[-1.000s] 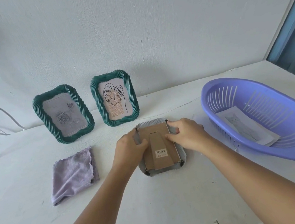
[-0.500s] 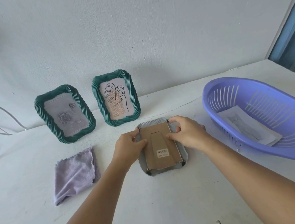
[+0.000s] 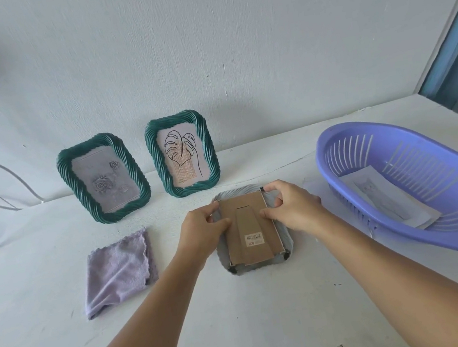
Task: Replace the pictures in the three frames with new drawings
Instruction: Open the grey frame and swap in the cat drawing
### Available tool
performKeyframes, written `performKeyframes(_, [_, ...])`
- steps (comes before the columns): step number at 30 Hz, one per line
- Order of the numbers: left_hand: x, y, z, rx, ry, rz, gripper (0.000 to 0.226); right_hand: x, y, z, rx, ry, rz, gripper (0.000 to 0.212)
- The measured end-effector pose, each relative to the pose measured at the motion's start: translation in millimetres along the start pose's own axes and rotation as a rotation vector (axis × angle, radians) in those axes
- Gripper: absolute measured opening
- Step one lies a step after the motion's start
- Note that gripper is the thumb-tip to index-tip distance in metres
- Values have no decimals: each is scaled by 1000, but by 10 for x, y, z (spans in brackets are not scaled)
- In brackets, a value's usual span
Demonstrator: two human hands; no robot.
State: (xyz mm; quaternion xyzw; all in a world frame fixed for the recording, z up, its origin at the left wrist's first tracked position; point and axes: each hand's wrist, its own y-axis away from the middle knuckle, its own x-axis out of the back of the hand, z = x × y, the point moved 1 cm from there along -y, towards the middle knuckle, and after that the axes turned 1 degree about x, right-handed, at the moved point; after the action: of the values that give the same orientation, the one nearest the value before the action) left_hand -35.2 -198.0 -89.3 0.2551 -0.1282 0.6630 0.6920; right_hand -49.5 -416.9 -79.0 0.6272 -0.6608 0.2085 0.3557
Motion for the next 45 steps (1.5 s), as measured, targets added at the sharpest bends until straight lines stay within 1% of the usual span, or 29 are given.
performKeyframes(7, [-36, -16, -84, -5, 66, 33, 55, 5, 5, 8, 4, -2, -1, 54])
performKeyframes(14, [-3, -45, -43, -24, -3, -16, 53, 3, 2, -4, -4, 1, -9, 54])
performKeyframes(21, [-16, -47, -138, -52, 39, 35, 47, 1, -8, 8, -8, -1, -9, 54])
performKeyframes(23, [-11, -53, -139, -55, 41, 25, 45, -7, -24, -1, -14, -4, -12, 53])
performKeyframes(31, [-1, -92, -132, -41, 24, 5, 51, -32, -22, 18, -14, -23, -19, 42])
performKeyframes(37, [6, -82, -122, -44, 10, 7, 49, -23, -6, 22, -9, -27, -11, 48])
performKeyframes(45, [13, -67, -101, -39, -5, 6, 49, -21, 34, -4, 47, 18, -2, 50])
